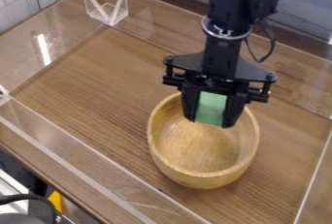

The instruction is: Put the green block in the brown bowl

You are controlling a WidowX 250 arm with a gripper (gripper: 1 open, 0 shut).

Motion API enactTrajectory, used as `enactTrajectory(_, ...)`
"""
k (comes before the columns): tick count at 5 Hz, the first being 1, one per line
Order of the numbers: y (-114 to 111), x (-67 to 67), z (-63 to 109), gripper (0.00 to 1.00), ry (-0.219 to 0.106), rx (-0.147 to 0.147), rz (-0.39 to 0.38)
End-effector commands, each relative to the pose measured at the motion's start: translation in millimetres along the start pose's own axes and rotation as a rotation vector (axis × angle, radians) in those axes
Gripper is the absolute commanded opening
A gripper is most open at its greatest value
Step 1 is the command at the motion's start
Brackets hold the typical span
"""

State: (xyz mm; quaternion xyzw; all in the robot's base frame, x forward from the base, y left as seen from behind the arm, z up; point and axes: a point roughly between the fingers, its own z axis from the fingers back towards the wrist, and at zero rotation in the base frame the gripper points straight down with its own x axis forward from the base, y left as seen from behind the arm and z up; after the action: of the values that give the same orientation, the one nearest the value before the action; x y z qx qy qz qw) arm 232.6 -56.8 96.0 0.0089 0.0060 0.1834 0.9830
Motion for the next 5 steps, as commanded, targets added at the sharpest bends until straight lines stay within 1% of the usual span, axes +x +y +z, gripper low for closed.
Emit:
enactTrajectory(1,-2.0,10.9,3.7,0.00,-0.051,-0.024,-0.013)
enactTrajectory(2,0.2,11.8,-3.4,0.00,-0.053,-0.020,-0.030)
enactTrajectory(4,10.1,7.2,-16.0,0.00,-0.054,-0.006,-0.067)
enactTrajectory(5,13.1,8.5,-16.5,0.00,-0.050,-0.002,-0.078)
